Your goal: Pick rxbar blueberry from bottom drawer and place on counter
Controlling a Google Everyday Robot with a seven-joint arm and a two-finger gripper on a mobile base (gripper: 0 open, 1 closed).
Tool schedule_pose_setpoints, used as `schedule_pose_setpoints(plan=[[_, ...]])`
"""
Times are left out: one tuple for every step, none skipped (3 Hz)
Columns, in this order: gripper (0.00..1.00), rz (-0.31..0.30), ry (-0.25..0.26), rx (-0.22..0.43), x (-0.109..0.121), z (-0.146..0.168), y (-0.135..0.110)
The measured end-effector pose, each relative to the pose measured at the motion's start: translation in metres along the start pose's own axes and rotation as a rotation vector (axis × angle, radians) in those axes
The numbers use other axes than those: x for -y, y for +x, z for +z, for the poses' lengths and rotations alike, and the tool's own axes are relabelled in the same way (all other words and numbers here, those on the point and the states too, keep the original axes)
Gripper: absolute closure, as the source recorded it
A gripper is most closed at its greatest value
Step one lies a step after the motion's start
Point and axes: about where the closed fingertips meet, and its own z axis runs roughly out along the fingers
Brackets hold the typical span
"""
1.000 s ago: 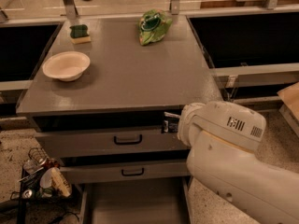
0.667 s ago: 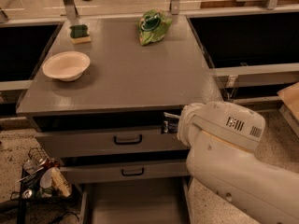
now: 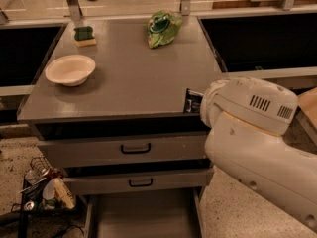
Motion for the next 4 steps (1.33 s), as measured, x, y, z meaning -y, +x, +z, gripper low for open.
schedule_pose_setpoints(plan=[[1.00, 0.000, 0.000, 0.000, 0.000, 0.000, 0.000], [1.00, 0.012, -0.029, 0.021, -0.002, 0.005, -0.001], [1.00, 0.062, -0.120, 0.100, 0.008, 0.032, -0.016], [1.00, 0.046, -0.172, 0.148, 0.010, 0.039, -0.030]])
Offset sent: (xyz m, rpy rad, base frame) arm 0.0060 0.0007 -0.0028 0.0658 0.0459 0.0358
